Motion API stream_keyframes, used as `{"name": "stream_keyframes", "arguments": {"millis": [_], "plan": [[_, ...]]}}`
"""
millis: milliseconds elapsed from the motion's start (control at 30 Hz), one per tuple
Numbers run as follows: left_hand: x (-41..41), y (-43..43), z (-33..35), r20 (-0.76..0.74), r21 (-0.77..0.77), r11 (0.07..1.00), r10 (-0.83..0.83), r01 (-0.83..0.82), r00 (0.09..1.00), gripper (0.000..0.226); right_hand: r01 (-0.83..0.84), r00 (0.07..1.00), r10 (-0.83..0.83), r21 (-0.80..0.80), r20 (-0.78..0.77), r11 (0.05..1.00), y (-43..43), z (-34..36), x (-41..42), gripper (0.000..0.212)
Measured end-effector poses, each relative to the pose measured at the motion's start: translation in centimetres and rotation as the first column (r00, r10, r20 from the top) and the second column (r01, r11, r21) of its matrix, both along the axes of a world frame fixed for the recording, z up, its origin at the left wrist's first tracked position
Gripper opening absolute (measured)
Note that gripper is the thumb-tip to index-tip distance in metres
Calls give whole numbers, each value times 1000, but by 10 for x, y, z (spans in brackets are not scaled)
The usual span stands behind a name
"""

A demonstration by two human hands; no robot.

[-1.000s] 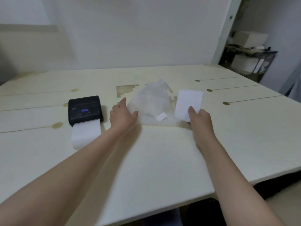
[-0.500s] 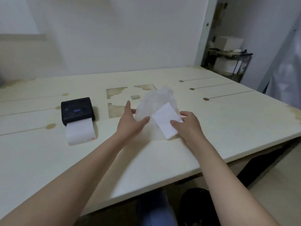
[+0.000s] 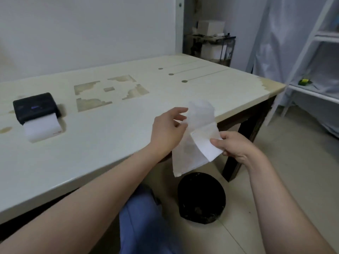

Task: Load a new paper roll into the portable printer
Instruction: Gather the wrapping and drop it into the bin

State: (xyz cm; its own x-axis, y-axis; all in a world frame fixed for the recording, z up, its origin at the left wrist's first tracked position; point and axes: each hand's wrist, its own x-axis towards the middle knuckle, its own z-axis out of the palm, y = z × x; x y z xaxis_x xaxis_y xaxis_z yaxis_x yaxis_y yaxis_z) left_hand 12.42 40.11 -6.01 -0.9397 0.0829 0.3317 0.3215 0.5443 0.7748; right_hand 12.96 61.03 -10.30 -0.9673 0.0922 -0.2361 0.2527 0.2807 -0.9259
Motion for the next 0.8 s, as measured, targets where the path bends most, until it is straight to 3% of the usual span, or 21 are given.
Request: {"name": "stream_keyframes", "arguments": {"millis": [67, 200, 267, 367, 500, 567, 700, 800], "plan": [[17, 21, -18, -35, -44, 994, -100, 98, 994, 30, 85, 994, -85, -4, 71, 996, 18, -30, 7, 9], [31, 46, -72, -43, -281, 932, -249, 227, 968, 29, 274, 942, -261, -35, 211, 961, 33, -92, 8, 8], [30, 46, -102, 65, -348, 901, -250, 257, 966, 34, 318, 914, -304, -7, 270, 948, 35, -127, 7, 14], [21, 38, -140, 239, -465, 833, -206, 298, 949, 46, 372, 878, -359, 21, 316, 928, 35, -175, 4, 4], [7, 24, -178, 342, -512, 796, -156, 323, 926, 47, 449, 826, -481, 175, 292, 876, 30, -231, -3, 25], [-1, 21, -196, 412, -532, 769, -131, 355, 902, 48, 423, 814, -506, 306, 285, 853, 24, -247, -5, 31], [-19, 20, -227, 513, -469, 786, -128, 402, 849, 47, 271, 852, -454, 521, 262, 810, 9, -277, -21, 22], [-30, 18, -241, 529, -450, 800, -120, 397, 840, 44, 103, 844, -389, 601, 369, 793, -8, -305, -35, 26]]}}
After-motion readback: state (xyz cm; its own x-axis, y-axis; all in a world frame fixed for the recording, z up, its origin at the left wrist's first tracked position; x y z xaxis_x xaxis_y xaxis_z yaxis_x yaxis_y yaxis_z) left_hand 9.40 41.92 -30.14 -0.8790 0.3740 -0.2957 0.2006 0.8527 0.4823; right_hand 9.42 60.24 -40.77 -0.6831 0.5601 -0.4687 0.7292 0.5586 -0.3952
